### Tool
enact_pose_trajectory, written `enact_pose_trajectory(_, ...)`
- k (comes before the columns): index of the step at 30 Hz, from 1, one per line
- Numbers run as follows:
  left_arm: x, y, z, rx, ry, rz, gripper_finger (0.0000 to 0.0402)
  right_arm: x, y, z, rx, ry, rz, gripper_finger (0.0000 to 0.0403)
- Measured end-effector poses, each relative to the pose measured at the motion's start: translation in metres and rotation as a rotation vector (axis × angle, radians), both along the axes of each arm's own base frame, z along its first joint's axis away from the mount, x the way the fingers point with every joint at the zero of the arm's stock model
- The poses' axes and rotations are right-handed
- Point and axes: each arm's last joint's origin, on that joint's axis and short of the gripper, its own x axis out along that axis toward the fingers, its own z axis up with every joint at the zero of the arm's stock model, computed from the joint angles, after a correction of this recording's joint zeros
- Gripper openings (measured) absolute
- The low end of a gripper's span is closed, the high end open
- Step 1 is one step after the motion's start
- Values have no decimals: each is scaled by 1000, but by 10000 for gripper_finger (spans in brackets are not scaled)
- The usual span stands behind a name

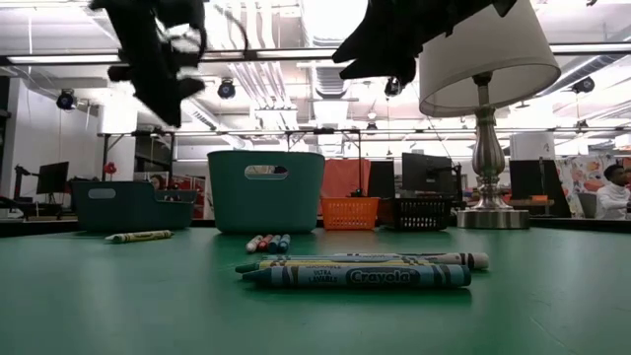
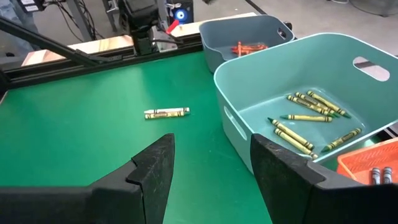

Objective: Sort crayons
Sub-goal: Put the white crayon into the black bin

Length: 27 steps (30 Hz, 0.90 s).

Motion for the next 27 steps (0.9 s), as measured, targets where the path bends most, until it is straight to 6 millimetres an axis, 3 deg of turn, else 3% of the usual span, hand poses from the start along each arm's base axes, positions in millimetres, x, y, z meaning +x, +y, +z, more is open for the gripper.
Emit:
enact_pose_trajectory(7, 10, -58, 16, 79, -150, -221, 79, -1, 0, -2, 3, 25, -1, 201)
enact_pose_trajectory(16, 24, -125, 13, 30, -225, -526, 79, -1, 0, -2, 9, 23, -4, 201)
enact_pose_trajectory(22, 30, -160, 1, -173, -280, -610, 79, -1, 0, -3, 29, 18, -14, 201)
enact_pose_trajectory(27, 41, -175, -18, -395, -236, -611, 79, -1, 0, -3, 44, 13, -21, 201)
